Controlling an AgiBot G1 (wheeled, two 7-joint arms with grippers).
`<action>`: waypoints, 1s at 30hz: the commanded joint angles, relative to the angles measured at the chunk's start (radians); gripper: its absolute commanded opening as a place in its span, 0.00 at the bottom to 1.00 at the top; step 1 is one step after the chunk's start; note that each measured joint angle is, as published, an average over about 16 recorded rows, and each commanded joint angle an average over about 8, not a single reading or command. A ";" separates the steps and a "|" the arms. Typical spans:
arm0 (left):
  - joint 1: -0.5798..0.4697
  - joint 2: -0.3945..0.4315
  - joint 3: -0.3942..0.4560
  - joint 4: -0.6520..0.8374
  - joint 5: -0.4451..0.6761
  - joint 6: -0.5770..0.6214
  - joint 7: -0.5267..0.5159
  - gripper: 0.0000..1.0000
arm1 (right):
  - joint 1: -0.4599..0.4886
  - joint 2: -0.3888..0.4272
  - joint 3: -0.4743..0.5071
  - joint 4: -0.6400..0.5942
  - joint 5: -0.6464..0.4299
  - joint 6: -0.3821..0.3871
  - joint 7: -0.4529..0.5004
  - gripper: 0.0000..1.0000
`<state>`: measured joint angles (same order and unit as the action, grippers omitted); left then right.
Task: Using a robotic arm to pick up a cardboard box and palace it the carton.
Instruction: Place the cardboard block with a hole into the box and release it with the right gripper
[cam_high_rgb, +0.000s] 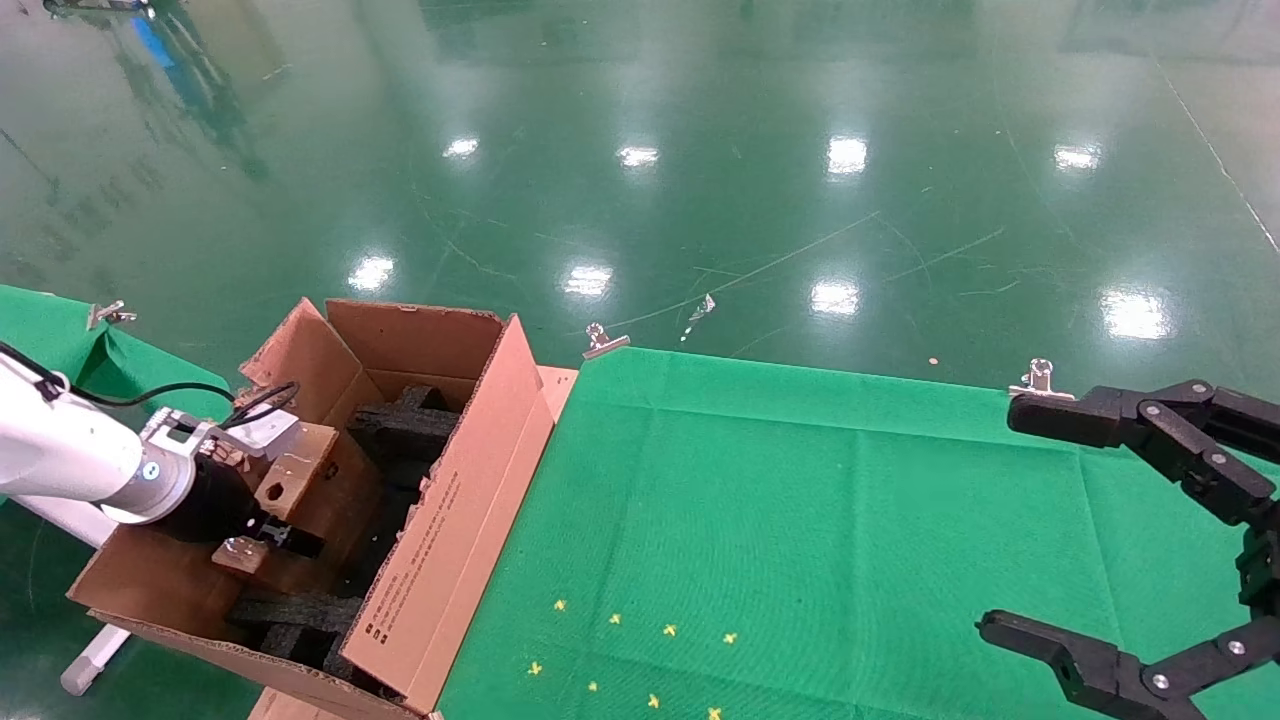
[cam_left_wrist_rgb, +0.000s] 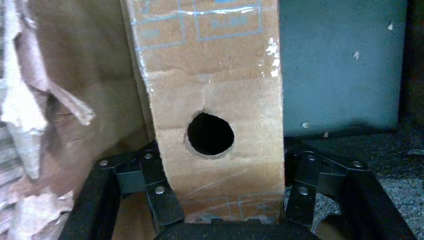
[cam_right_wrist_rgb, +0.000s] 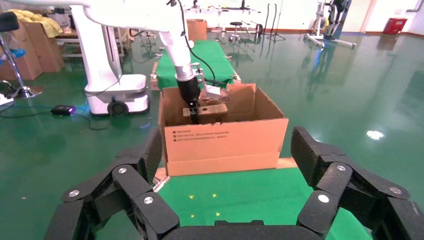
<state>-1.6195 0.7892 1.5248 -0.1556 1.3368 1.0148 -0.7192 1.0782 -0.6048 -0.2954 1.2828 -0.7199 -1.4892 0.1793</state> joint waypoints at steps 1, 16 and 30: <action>0.003 0.008 -0.005 0.019 -0.007 0.000 0.020 1.00 | 0.000 0.000 0.000 0.000 0.000 0.000 0.000 1.00; -0.030 0.039 -0.015 0.102 -0.019 0.017 0.081 1.00 | 0.000 0.000 -0.001 0.000 0.001 0.000 0.000 1.00; -0.069 0.047 -0.018 0.130 -0.023 0.029 0.111 1.00 | 0.000 0.001 -0.002 0.000 0.001 0.001 -0.001 1.00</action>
<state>-1.6969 0.8337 1.5042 -0.0286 1.3107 1.0445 -0.6049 1.0786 -0.6041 -0.2972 1.2828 -0.7187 -1.4884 0.1785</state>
